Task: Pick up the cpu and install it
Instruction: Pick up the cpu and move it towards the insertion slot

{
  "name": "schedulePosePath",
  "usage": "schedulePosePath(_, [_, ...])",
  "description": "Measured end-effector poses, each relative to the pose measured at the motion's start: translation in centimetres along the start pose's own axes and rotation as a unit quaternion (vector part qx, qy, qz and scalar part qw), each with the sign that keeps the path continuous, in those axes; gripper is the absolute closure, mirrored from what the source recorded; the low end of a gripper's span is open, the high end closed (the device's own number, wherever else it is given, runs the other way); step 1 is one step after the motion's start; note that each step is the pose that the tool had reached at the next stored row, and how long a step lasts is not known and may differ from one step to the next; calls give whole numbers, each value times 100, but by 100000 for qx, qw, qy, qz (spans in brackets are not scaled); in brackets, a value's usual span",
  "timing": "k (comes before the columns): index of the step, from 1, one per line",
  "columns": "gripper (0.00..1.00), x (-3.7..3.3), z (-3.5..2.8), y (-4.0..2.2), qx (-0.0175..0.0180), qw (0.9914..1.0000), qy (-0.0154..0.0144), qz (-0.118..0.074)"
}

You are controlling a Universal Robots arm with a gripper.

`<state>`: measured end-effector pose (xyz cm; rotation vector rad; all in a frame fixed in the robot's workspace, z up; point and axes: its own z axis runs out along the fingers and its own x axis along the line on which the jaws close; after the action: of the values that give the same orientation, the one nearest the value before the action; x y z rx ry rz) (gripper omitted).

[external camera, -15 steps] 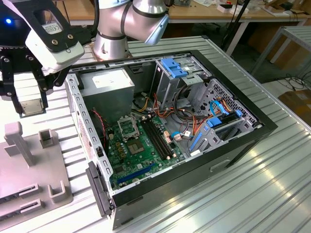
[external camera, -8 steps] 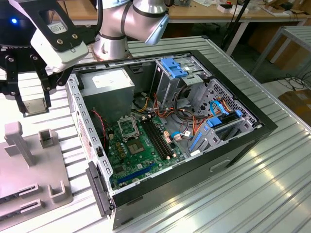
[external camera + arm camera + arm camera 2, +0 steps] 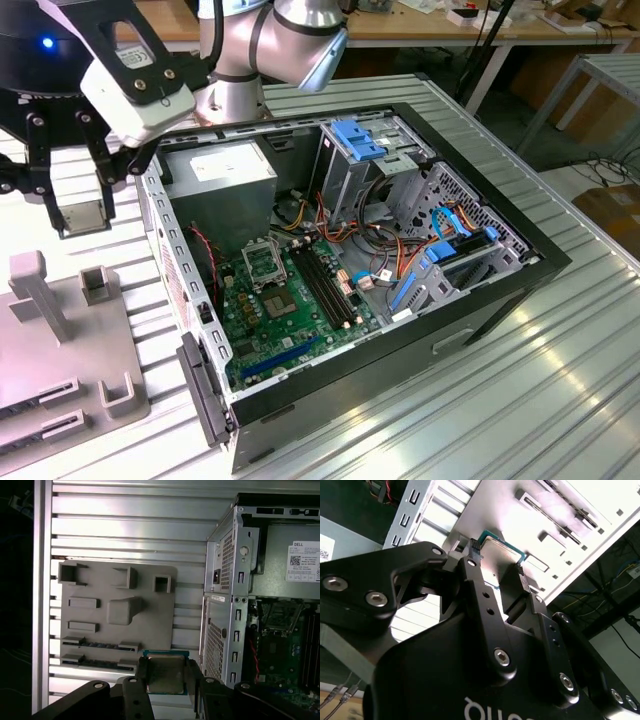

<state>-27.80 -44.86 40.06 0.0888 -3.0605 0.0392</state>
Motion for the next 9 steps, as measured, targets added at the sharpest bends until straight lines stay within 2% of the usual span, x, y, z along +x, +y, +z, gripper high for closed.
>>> schedulePosePath(9, [59, -107, -8, -6, 0, 100000, 3, -1])
